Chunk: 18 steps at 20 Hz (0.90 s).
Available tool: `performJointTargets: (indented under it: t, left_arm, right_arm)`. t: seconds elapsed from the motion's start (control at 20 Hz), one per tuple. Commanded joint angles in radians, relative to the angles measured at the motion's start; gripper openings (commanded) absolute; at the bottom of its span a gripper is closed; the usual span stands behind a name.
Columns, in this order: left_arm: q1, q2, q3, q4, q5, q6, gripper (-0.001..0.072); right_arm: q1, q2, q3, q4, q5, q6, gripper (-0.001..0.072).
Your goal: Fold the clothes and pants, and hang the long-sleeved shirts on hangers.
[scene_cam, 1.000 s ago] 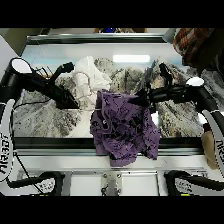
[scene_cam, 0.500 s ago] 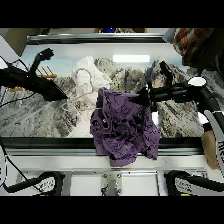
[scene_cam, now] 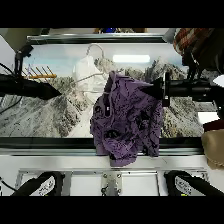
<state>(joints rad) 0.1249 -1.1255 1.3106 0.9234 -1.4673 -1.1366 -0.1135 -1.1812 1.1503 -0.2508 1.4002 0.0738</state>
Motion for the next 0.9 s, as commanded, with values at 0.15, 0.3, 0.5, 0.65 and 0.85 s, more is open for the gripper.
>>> performJointTargets:
  t: [0.15, 0.3, 0.5, 0.65, 0.85]
  left_arm:
    - [-0.362, 0.084, -0.285, 0.001, 0.367, -0.248, 0.0693]
    - [-0.511, 0.078, -0.313, 0.119, 0.631, -0.410, 0.0692]
    - [-0.595, 0.004, -0.266, 0.220, 0.642, -0.514, 0.0692]
    - [-0.616, -0.073, -0.229, 0.237, 0.546, -0.533, 0.0547]
    - [-0.585, -0.120, -0.225, 0.259, 0.527, -0.557, 0.0019]
  right_arm:
    - [-0.007, 0.035, 0.001, 0.001, -0.042, 0.058, 0.0014]
    - [-0.007, 0.035, 0.001, 0.001, -0.041, 0.058, 0.0014]
    - [-0.007, 0.035, 0.001, 0.001, -0.039, 0.058, 0.0014]
    - [-0.007, 0.035, 0.001, 0.001, -0.039, 0.059, 0.0015]
    - [-0.007, 0.046, 0.001, 0.000, -0.038, 0.097, 0.0014]
